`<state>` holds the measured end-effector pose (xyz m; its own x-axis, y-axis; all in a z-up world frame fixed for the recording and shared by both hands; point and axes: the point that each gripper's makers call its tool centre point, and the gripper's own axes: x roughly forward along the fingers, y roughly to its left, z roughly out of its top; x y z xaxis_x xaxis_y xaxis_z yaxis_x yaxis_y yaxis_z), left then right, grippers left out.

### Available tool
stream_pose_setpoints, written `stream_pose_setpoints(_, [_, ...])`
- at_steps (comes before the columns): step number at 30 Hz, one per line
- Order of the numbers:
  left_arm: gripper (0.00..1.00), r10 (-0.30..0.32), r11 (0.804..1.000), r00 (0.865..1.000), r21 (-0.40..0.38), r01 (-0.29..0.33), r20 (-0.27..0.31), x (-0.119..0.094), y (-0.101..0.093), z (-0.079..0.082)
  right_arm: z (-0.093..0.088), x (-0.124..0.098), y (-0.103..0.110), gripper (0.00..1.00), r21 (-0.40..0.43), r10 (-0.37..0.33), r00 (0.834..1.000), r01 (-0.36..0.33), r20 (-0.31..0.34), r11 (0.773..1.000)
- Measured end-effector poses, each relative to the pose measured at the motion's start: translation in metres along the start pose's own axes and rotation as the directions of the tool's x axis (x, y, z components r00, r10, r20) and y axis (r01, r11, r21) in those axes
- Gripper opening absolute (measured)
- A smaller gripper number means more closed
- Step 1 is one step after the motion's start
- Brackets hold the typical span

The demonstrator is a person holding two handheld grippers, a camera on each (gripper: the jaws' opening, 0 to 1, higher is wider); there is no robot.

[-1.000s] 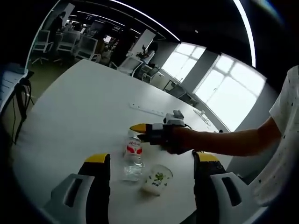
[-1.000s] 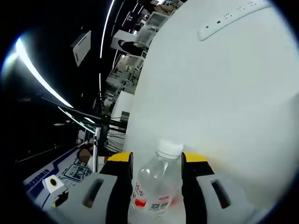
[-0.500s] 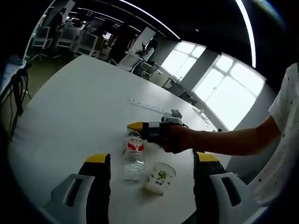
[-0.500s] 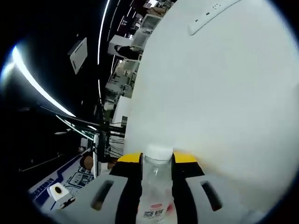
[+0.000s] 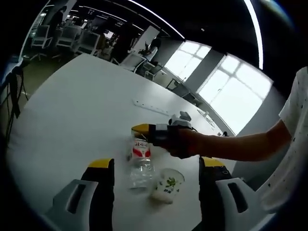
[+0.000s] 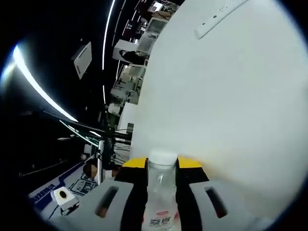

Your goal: Arrange the tabletop items into an orderly group along one side of the table until the central work area is clear of visible clutter.

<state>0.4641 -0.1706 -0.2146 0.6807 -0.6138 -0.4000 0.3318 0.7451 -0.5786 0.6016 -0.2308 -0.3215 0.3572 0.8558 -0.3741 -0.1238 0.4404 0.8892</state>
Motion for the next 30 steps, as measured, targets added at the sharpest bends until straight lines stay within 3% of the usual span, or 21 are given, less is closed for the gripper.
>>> stream_pose_setpoints(10, [0.69, -0.09, 0.995, 0.995, 0.028, 0.092, -0.053, 0.035, 0.019, 0.006, 0.007, -0.005, 0.022, 0.18, -0.109, 0.07, 0.997, -0.067, 0.021, 0.992])
stream_pose_setpoints(15, [0.68, -0.173, 0.982, 0.977, 0.05, 0.18, -0.129, 0.07, 0.022, 0.002, 0.007, -0.007, 0.037, 0.18, -0.202, 0.095, 0.995, -0.091, 0.014, 0.975])
stream_pose_setpoints(18, [0.67, -0.179, 0.979, 0.968, 0.069, 0.193, -0.173, 0.086, 0.029, -0.004, 0.008, -0.007, 0.044, 0.18, -0.25, 0.115, 0.993, -0.108, 0.012, 0.962])
stream_pose_setpoints(22, [0.67, -0.231, 0.968, 0.943, 0.037, 0.246, -0.241, 0.11, 0.032, -0.018, 0.005, -0.009, 0.054, 0.18, -0.311, 0.126, 0.992, -0.121, -0.002, 0.943])
stream_pose_setpoints(26, [0.62, -0.287, 0.948, 0.902, 0.037, 0.315, -0.322, 0.122, 0.026, -0.031, 0.002, -0.011, 0.066, 0.18, -0.376, 0.142, 0.99, -0.137, -0.015, 0.916])
stream_pose_setpoints(30, [0.52, -0.322, 0.935, 0.883, 0.033, 0.354, -0.34, 0.127, 0.017, -0.033, -0.004, -0.012, 0.081, 0.18, -0.452, 0.158, 0.987, -0.153, -0.026, 0.879])
